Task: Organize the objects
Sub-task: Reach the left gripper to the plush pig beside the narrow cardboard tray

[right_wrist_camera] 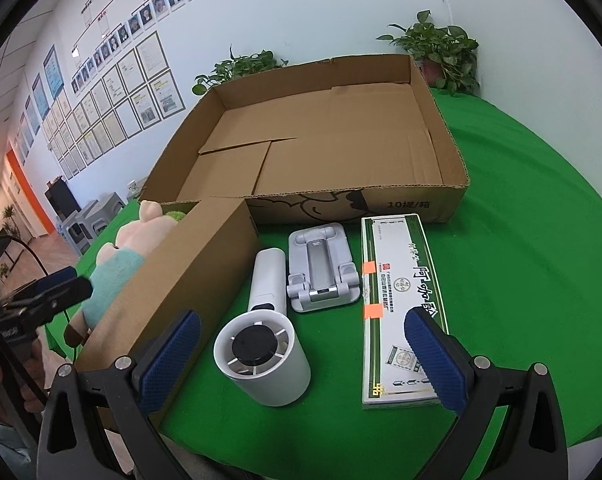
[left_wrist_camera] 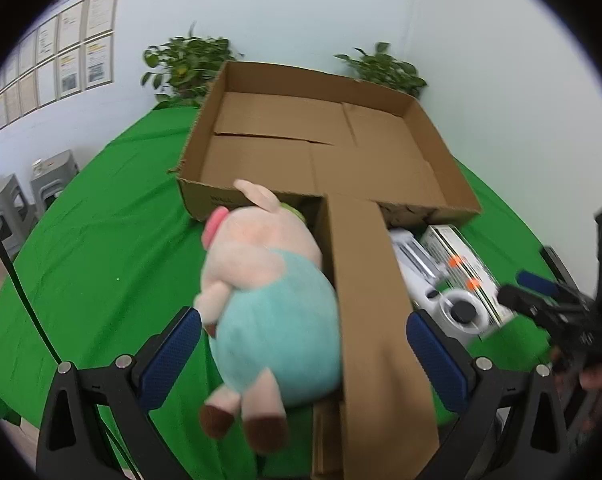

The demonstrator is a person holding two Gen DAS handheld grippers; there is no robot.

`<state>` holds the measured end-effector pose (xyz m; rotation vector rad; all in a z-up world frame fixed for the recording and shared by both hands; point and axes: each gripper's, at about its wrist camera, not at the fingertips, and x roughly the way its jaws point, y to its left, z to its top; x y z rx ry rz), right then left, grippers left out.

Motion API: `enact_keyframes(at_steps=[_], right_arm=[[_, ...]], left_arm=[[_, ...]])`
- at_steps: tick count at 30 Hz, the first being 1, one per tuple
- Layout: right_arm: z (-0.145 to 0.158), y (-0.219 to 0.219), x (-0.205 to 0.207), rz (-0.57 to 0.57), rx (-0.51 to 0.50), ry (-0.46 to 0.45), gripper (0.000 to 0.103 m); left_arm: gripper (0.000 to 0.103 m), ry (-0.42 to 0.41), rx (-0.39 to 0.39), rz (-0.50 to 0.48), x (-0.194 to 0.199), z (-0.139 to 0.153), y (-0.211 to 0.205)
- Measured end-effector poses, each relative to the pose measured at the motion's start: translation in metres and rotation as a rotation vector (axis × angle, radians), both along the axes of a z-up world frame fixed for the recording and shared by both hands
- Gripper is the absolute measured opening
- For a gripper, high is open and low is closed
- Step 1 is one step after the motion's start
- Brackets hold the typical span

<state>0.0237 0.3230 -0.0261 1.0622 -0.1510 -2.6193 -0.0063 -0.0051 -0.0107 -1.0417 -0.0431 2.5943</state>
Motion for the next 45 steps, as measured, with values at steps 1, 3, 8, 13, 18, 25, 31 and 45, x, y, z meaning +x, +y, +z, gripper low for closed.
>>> enact_keyframes(at_steps=[1, 3, 8, 13, 18, 25, 31, 45], right_arm=[[0.000, 0.001, 0.000, -0.002, 0.003, -0.002, 0.103], [-0.002, 0.003, 0.001, -0.004, -0.003, -0.010, 0.103], [-0.002, 0.001, 0.004, 0.011, -0.012, -0.015, 0.103], [0.004, 0.003, 0.014, 0.023, -0.010, 0.005, 0.103], [0.007, 0.016, 0.020, -0.004, -0.021, 0.011, 0.103], [0.007, 0.029, 0.025, -0.034, -0.009, 0.010, 0.103], [0.012, 0.030, 0.024, -0.036, -0.014, 0.022, 0.103], [0.017, -0.033, 0.005, 0.107, 0.028, 0.011, 0.103]], left_arm=[[0.102, -0.004, -0.001, -0.019, 0.006, 0.000, 0.001], [0.102, -0.036, 0.018, -0.044, 0.015, -0.004, 0.001], [0.100, -0.097, 0.106, -0.054, 0.030, -0.019, 0.014], [0.086, -0.074, 0.094, -0.077, 0.029, -0.019, 0.045], [0.067, -0.121, 0.086, -0.037, 0.008, -0.030, 0.060], [0.067, -0.105, 0.161, -0.119, 0.005, -0.020, 0.078], [0.071, -0.019, 0.189, -0.154, 0.020, -0.005, 0.063], [0.072, 0.032, 0.170, 0.082, 0.000, 0.003, -0.038]])
